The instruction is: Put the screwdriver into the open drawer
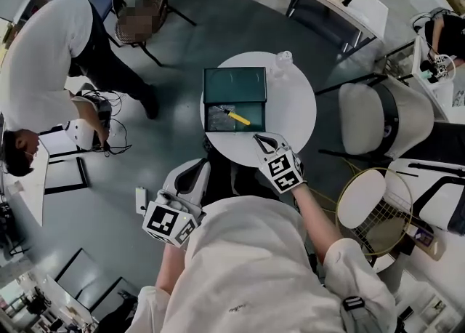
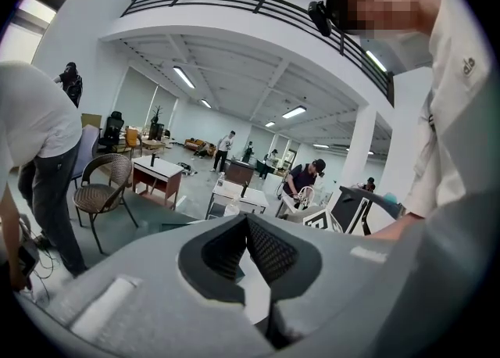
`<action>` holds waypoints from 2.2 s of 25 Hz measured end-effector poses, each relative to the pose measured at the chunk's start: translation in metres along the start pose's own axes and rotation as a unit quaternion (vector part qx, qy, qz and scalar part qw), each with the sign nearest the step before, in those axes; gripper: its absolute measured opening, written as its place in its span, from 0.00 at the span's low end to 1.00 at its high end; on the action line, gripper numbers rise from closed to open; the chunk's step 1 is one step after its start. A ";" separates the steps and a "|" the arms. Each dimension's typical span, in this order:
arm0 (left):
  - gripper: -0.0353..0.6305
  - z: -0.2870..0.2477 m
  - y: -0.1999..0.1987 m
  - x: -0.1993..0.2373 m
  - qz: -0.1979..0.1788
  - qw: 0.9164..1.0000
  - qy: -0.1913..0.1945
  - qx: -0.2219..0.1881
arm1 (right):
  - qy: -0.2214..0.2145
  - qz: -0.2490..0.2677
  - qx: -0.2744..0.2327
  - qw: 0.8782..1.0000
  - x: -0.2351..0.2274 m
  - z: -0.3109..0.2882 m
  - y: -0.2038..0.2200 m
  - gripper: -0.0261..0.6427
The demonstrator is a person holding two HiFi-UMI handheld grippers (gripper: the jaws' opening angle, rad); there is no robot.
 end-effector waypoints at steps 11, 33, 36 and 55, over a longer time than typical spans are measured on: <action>0.07 0.008 0.014 -0.019 -0.002 1.000 0.001 0.005 | 0.023 -0.025 -0.033 0.999 0.006 0.041 -0.004 0.06; 0.07 0.042 -0.004 0.028 -0.021 0.992 0.122 0.009 | 0.109 -0.164 -0.199 0.960 0.068 0.094 -0.108 0.05; 0.07 0.049 -0.007 0.035 -0.023 0.991 0.135 0.006 | 0.110 -0.155 -0.215 0.958 0.087 0.108 -0.126 0.05; 0.07 0.103 -0.002 0.054 -0.047 0.976 0.211 0.017 | 0.200 -0.169 -0.309 0.915 0.180 0.165 -0.159 0.05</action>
Point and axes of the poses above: the fingertips, and each gripper's own axes: z backward along the fingers, x to its left, y out of its underside, the point moved 4 cm from there along z, backward along the fingers, and after that the axes turned 12 degrees about -x, right-handed, at the moved point
